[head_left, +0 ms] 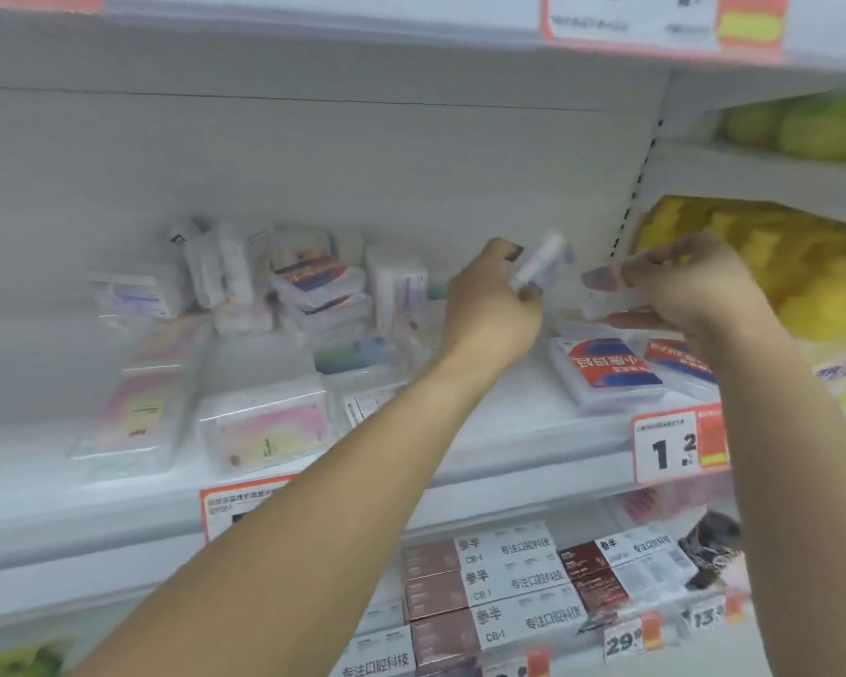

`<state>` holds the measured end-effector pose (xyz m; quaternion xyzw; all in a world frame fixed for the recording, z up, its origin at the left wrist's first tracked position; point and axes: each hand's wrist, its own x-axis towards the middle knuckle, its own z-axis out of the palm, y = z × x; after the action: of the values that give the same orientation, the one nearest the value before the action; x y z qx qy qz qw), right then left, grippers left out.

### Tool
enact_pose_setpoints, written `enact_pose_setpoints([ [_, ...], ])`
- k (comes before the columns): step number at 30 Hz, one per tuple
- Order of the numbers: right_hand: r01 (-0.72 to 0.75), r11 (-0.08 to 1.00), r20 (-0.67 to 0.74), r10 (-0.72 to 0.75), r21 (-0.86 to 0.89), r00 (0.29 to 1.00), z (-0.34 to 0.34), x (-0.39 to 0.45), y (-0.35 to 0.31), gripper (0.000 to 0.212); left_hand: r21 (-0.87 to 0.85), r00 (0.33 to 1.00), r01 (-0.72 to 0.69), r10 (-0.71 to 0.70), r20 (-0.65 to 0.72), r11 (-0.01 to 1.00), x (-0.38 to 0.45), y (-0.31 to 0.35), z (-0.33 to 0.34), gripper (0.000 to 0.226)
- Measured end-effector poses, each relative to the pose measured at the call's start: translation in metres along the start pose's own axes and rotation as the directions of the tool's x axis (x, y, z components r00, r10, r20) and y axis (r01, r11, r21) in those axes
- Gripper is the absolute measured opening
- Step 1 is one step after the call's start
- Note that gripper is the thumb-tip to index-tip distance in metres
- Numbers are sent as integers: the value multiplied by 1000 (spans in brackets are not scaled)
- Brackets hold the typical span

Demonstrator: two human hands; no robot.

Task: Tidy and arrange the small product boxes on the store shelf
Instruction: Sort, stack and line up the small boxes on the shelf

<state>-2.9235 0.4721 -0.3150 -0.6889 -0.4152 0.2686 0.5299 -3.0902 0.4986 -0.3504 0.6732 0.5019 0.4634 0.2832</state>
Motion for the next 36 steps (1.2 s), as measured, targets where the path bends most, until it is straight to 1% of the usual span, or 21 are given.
enact_pose_setpoints([
  [2,-42,999,-13,42,3,999,-10,4,3,34,42,996,-19,16,86,999,3,3,28,29],
  [3,-65,997,-12,65,-33,998,-15,4,3,38,76,990,-24,13,137,997,3,3,39,31],
  [4,-71,990,-10,70,-123,997,-20,3,3,44,113,981,-47,25,191,992,2,3,48,34],
  [5,-64,963,-7,65,-260,998,-26,4,4,49,145,968,-92,55,243,985,0,2,54,37],
  [7,-26,837,27,49,-547,998,-37,0,2,55,174,931,-210,142,337,962,-1,-1,58,40],
  [8,-5,768,60,56,-640,997,-39,-3,1,58,185,913,-253,171,370,950,-1,-4,58,43],
  [9,6,720,87,76,-694,993,-41,-7,1,59,197,898,-281,185,398,939,1,-7,56,47],
  [12,1,669,119,130,-743,984,-42,-12,-1,53,213,859,-310,177,479,927,6,-13,54,66],
  [13,6,658,111,119,-753,987,-42,-13,-2,51,209,850,-320,182,495,924,5,-13,53,71],
  [15,35,641,74,33,-767,997,-39,-13,-2,48,204,838,-350,209,503,914,4,-11,48,74],
  [18,176,651,62,-195,-738,979,-24,-12,-6,39,246,860,-353,210,465,903,4,-14,22,65],
  [20,309,729,59,-347,-611,936,-3,-15,-12,30,311,887,-363,224,404,878,5,-17,-9,47],
  [22,419,797,84,-427,-436,900,24,-25,-21,24,386,917,-345,220,332,856,5,-22,-50,27],
  [23,456,815,129,-440,-358,889,39,-31,-26,21,416,932,-324,211,294,850,5,-25,-72,20],
  [25,505,821,263,-442,-268,858,71,-44,-35,19,465,962,-253,168,216,848,6,-40,-114,15],
  [27,541,810,374,-441,-227,816,105,-55,-43,23,515,980,-193,142,137,835,9,-60,-152,20],
  [29,557,796,434,-426,-237,794,138,-64,-47,34,581,987,-160,142,77,798,15,-83,-175,30],
  [31,548,772,502,-351,-322,790,166,-70,-47,54,614,980,-197,156,119,764,22,-100,-182,50],
  [33,517,769,552,-263,-375,791,190,-70,-44,70,564,955,-283,176,238,776,28,-115,-179,69],
  [34,506,773,558,-243,-382,793,197,-69,-42,75,538,945,-306,182,271,785,32,-123,-178,75],
  [36,505,782,575,-236,-366,783,208,-67,-39,87,524,942,-321,207,265,789,33,-127,-182,75],
])
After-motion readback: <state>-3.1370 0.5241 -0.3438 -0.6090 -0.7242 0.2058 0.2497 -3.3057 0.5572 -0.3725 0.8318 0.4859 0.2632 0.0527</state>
